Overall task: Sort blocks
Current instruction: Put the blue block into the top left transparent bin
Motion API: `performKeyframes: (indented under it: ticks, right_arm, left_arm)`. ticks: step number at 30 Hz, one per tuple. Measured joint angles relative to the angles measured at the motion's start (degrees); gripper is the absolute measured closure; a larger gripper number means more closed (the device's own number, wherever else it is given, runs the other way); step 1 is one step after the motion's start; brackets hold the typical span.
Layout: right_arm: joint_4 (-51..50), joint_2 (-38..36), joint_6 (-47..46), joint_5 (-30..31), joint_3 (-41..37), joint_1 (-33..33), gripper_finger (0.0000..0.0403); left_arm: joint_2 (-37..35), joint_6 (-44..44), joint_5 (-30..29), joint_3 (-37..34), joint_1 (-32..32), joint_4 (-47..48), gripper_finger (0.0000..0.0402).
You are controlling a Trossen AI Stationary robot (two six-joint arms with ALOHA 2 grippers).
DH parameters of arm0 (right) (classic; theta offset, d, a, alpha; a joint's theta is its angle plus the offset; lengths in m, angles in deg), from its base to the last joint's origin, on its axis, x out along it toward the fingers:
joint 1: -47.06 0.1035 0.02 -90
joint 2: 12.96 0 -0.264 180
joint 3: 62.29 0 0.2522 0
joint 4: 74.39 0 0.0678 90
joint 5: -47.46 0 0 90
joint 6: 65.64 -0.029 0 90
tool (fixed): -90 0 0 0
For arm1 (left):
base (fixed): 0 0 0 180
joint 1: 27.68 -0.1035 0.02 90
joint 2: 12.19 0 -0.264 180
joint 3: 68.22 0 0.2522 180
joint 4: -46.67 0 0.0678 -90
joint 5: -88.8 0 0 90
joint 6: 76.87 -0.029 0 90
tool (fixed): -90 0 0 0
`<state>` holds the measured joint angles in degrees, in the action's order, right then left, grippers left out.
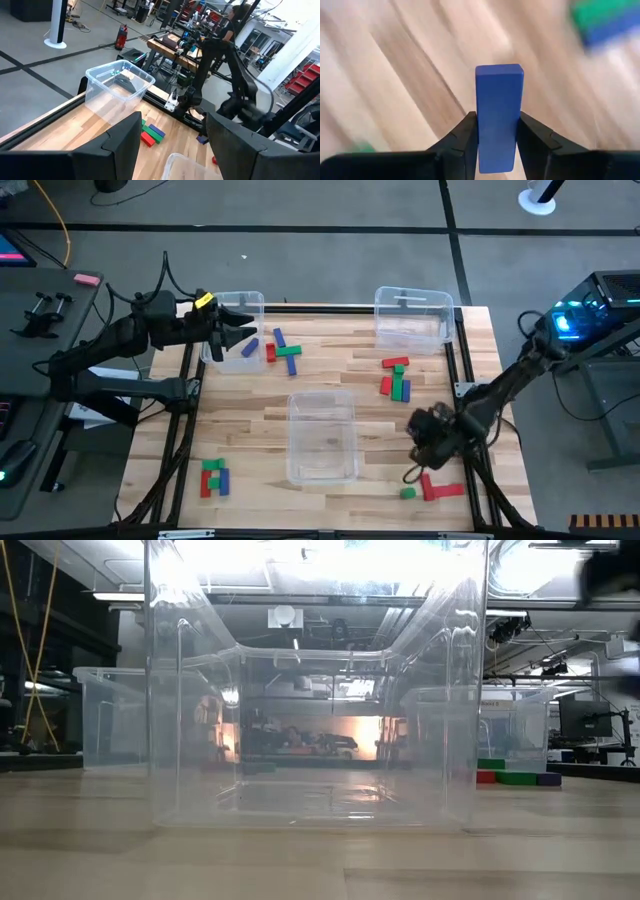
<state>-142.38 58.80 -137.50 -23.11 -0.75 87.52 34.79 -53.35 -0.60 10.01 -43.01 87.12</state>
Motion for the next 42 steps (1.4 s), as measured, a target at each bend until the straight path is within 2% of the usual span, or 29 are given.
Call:
performKeyframes:
  ticks: [4,7,10,15,20,25,30,35,42]
  right_arm:
    - [18.2,-2.2,11.9,8.0,1.8,-6.8,0.0301]
    - [36.2,-1.0,24.6,6.3,2.1,-11.7,0.0301]
    - [50.0,1.0,32.7,5.5,2.1,-16.0,0.0301]
    - [66.8,3.6,41.3,4.3,2.1,-22.8,0.0301]
    - [83.5,11.0,44.9,0.6,4.3,-31.6,0.0301]
    - [83.4,24.3,47.2,-9.4,17.3,-40.0,0.0301]
    - [83.7,37.9,48.2,-15.0,34.2,-45.6,0.0301]
    - [77.7,50.0,46.2,-17.9,49.9,-49.7,0.0301]
    - [72.0,64.3,44.4,-19.4,68.8,-51.9,0.0301]
  left_arm:
    - [0.0,0.4,0.0,0.0,0.0,0.0,0.019]
    - [0.0,0.4,0.0,0.0,0.0,0.0,0.019]
    - [0.0,0.4,0.0,0.0,0.0,0.0,0.019]
    - [0.0,0.3,0.0,0.0,0.0,0.1,0.019]
    - [0.0,-3.2,0.0,0.0,0.0,0.2,0.019]
    - [-0.1,-3.9,0.0,0.0,0.0,-2.6,0.019]
    - [-0.2,-5.6,0.3,0.0,0.0,-8.4,0.019]
    - [-0.2,-6.2,0.5,0.0,0.0,-10.8,0.019]
    - [-0.2,-5.8,0.5,0.0,0.0,-10.7,0.019]
